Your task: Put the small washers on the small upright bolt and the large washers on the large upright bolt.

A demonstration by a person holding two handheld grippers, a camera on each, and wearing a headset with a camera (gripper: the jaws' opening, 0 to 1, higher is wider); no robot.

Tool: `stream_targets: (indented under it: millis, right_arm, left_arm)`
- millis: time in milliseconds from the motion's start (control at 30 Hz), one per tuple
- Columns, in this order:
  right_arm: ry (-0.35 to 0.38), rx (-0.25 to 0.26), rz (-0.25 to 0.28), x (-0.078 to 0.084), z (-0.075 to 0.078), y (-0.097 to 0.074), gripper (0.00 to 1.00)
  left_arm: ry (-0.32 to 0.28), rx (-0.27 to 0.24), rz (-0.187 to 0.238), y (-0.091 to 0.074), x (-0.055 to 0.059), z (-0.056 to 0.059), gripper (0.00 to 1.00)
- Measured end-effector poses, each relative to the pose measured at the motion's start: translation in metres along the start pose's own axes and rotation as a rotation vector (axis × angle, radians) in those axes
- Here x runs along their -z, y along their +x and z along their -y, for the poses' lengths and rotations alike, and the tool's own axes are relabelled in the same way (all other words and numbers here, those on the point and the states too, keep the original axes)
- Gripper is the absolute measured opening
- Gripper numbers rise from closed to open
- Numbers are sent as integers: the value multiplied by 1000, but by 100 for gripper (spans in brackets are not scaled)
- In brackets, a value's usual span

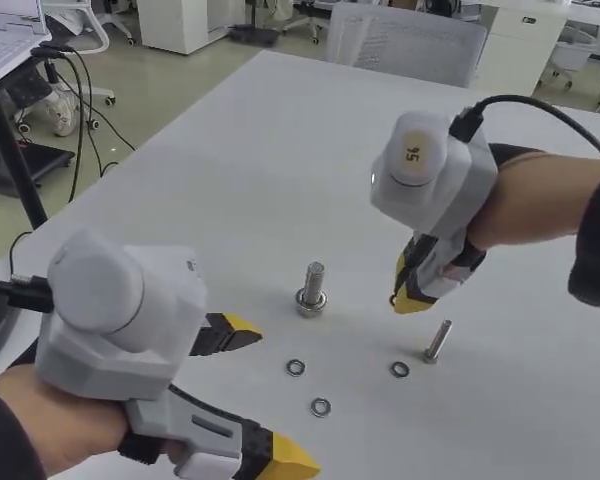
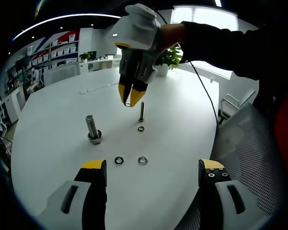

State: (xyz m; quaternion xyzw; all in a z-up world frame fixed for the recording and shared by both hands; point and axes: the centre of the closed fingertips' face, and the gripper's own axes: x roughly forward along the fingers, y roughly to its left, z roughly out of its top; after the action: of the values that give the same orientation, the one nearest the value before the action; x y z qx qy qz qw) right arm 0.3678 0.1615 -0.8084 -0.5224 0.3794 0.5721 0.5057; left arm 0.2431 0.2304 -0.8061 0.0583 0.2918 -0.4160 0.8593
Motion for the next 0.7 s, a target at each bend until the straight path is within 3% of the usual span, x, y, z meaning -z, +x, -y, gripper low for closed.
stream_targets:
  millis: [367, 700]
  right_arm:
    - [27, 19, -23, 25, -2, -18, 14]
    - [53, 7, -46, 42, -11, -16, 14]
  left_arm:
    - [2, 3, -2, 0, 1, 1, 78]
    - [3, 2, -4, 0, 2, 3, 78]
